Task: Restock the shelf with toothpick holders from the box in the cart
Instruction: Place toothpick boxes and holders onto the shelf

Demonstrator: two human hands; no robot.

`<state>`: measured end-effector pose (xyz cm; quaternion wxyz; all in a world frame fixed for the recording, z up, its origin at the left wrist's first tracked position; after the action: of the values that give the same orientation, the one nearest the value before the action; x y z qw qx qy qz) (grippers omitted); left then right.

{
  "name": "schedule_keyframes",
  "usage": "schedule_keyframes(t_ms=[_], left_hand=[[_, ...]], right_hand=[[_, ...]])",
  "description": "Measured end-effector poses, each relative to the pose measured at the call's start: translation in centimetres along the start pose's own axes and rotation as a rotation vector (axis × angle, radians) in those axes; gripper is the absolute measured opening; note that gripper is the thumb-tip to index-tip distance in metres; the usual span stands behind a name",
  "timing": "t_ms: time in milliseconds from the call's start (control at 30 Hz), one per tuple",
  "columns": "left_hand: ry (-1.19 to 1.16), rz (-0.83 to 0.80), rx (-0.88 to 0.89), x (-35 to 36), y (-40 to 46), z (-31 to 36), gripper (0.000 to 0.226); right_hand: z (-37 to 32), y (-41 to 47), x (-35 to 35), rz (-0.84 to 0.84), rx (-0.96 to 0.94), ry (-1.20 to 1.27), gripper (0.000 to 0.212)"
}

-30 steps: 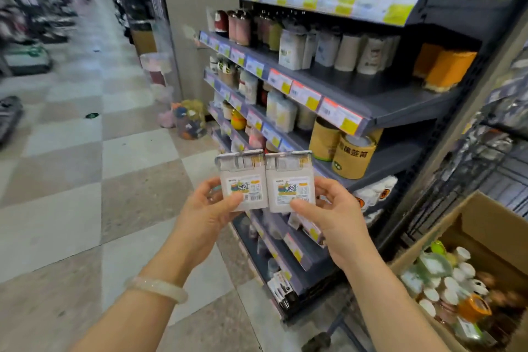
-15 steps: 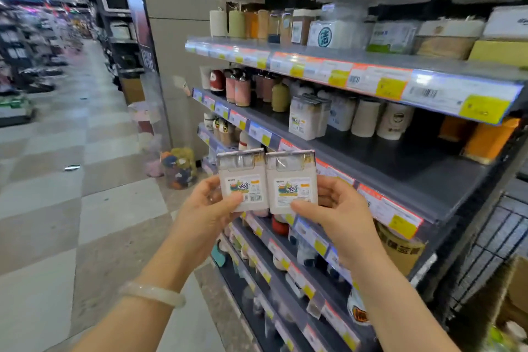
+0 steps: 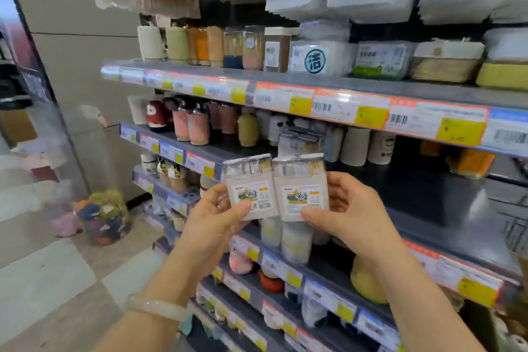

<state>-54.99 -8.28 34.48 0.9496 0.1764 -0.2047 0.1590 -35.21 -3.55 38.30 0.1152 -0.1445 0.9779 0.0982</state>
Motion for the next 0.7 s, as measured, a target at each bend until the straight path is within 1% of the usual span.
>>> schedule_keyframes(t_ms=[133,233,333,433,533,600,700], left_hand=[[0.012,-0.140,-0.061,-1.9,4.4,0.5,0.024],[0.015,-0.214,-0.084,-2.9,6.9,0.5,0.026],[0.008,-0.289,-0.111,-3.5,8.3,0.2,0.028],[0.042,-0.343,-0.122,-3.6,9.1,0.1,0.030],[0.049,-0.368,-0.141,-3.7,9.6,-0.2,0.031],[0.048,-0.379,-0.149,-3.7,9.8,-0.3,0.031],[0.034,-0.383,-0.154,-3.8,10.1,-0.3,0.031]], right_hand=[[0.0,2.0,2.5,0.152,0.068,0.053,0.035],[-0.1,2.9,3.8,0.277,0.094,0.022,0.035],[-0.7,3.0,4.6,0.349,0.081,0.048,0.036],[-1.4,2.8,4.9,0.430,0.090,0.063,0.037],[-1.9,2.7,4.5,0.530,0.099,-0.020,0.035],[-2.2,2.9,4.3,0.551,0.114,-0.046,0.033],[-2.1,3.3,4.1,0.528,0.145,-0.085,0.032]])
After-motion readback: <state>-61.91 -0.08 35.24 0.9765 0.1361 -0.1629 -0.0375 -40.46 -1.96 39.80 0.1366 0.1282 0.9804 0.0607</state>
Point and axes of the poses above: each hand's wrist, its own y-axis towards the middle knuckle, its own x-axis out of the palm, z = x × y, the point moved 3 cm from there along y, towards the middle knuckle, and after that the axes turned 10 degrees about x, right-handed, at the moved point
